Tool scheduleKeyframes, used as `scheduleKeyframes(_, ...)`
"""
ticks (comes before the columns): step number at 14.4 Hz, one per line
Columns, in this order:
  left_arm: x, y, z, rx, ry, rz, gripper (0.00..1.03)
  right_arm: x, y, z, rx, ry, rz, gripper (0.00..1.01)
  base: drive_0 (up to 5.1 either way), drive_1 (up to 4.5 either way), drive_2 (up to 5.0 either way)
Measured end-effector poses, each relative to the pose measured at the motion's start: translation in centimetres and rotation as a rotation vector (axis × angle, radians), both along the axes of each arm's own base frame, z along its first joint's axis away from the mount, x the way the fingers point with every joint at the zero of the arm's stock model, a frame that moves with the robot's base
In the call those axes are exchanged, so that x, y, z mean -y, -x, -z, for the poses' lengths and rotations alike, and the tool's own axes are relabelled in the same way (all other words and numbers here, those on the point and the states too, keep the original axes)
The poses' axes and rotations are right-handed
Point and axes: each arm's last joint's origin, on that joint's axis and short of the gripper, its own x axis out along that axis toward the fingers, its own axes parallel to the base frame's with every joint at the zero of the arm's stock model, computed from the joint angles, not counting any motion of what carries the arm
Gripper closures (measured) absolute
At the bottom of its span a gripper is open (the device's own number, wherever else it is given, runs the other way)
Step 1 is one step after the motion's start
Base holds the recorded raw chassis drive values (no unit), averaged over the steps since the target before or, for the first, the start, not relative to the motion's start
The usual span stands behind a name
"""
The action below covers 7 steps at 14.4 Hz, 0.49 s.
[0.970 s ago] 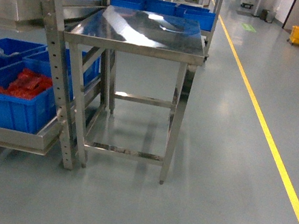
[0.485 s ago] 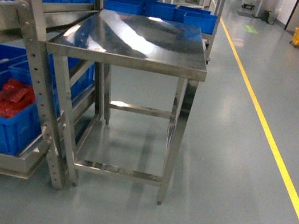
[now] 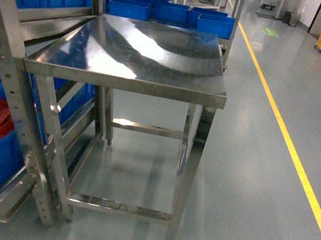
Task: Pick blue part to blue bin on bottom shelf
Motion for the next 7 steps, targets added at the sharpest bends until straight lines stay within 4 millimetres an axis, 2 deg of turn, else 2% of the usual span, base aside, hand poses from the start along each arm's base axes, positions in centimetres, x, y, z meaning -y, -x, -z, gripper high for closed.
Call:
scheduleKeyframes(5, 0.00, 0.00, -0.02, 0.002, 0.001, -0.002, 0.60, 0.00, 0.00, -0.01, 0.002, 0.000, 0.000, 0.03, 0.0, 4.24, -4.2)
scheduleKeyframes(7, 0.02, -0.03, 0.03, -0.002, -0.002, -0.001, 0.60, 0.00, 0.00, -0.02, 0.002, 0.000, 0.000, 0.03, 0.0, 0.00, 0.0)
